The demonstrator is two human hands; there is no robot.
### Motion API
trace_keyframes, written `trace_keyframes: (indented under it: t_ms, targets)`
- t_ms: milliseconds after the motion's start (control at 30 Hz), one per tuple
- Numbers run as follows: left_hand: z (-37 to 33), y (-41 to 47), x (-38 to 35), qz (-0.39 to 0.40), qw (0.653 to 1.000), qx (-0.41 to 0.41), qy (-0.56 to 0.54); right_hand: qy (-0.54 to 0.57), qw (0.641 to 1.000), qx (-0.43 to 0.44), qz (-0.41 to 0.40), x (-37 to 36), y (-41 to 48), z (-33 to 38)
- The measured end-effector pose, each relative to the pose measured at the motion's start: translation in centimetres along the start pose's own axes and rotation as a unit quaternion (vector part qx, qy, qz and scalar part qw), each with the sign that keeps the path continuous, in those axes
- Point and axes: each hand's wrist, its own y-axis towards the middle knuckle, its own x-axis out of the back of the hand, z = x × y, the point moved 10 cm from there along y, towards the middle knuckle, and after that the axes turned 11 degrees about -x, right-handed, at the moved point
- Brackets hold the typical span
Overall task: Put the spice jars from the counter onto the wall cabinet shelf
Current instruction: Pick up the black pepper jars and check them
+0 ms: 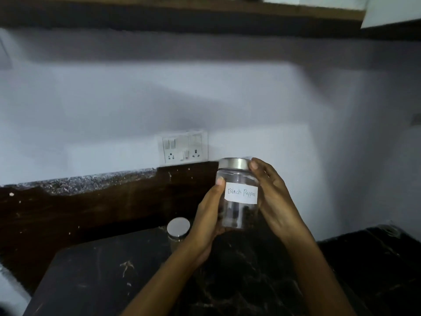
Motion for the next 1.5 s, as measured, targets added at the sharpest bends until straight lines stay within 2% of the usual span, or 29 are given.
trace_keyframes:
  t_ms: [233,300,367,400,433,467,500,533,567,600,667,767,900,1200,1500]
  targets:
    - [-9.4,6.8,-2.9,0.058,0.989,-0.094,0.096,-0.121,0.988,0.095,0.021,-1.7,1.7,11.1]
    - [-12.7,9.0,-4.4,0.083,0.978,-0.122,0.148,-0.136,0.982,0.132,0.027,-2.2,2.1,15.5]
    - [-16.8,10.7,-5.5,0.071,0.958,-0.184,0.208,-0.133,0.976,0.171,0.025,-2.3,2.5,19.5]
    - [-19.2,11.2,-5.7,0.056,0.93,-0.242,0.271,-0.124,0.974,0.189,0.022,-2.2,2.6,21.3]
    - [-21.8,11.4,-6.1,0.041,0.872,-0.317,0.37,-0.112,0.972,0.207,0.017,-2.1,2.9,23.2]
    - [-24.1,11.4,-6.5,0.019,0.782,-0.395,0.481,-0.096,0.97,0.222,0.013,-1.9,3.1,25.0]
    - [-26.0,11.3,-7.0,-0.007,0.678,-0.464,0.57,-0.079,0.968,0.238,0.008,-1.8,3.4,26.7]
    - [-27.5,11.8,-7.2,-0.031,0.586,-0.503,0.634,-0.063,0.965,0.255,0.003,-1.7,3.7,28.5]
    - [-28.6,12.9,-6.9,-0.053,0.52,-0.511,0.682,-0.048,0.962,0.27,-0.005,-1.6,4.0,30.1]
    - [-29.7,14.4,-6.2,-0.075,0.477,-0.498,0.72,-0.034,0.957,0.287,-0.013,-1.5,4.4,31.9]
    - [-30.7,17.6,-3.7,-0.104,0.438,-0.439,0.778,-0.018,0.949,0.315,-0.023,-1.4,5.3,34.9]
    - [-29.9,21.1,-0.4,-0.12,0.417,-0.365,0.823,-0.038,0.934,0.351,-0.057,-1.0,7.5,38.7]
    - [-29.3,21.5,0.0,-0.144,0.424,-0.394,0.803,-0.065,0.935,0.342,-0.064,-0.7,11.5,41.1]
    - [-29.2,21.1,-0.4,-0.151,0.392,-0.408,0.811,-0.109,0.959,0.261,-0.025,-1.8,17.4,40.7]
    - [-29.2,21.5,-0.4,-0.144,0.411,-0.41,0.802,-0.1,0.962,0.252,-0.039,-2.1,18.7,40.2]
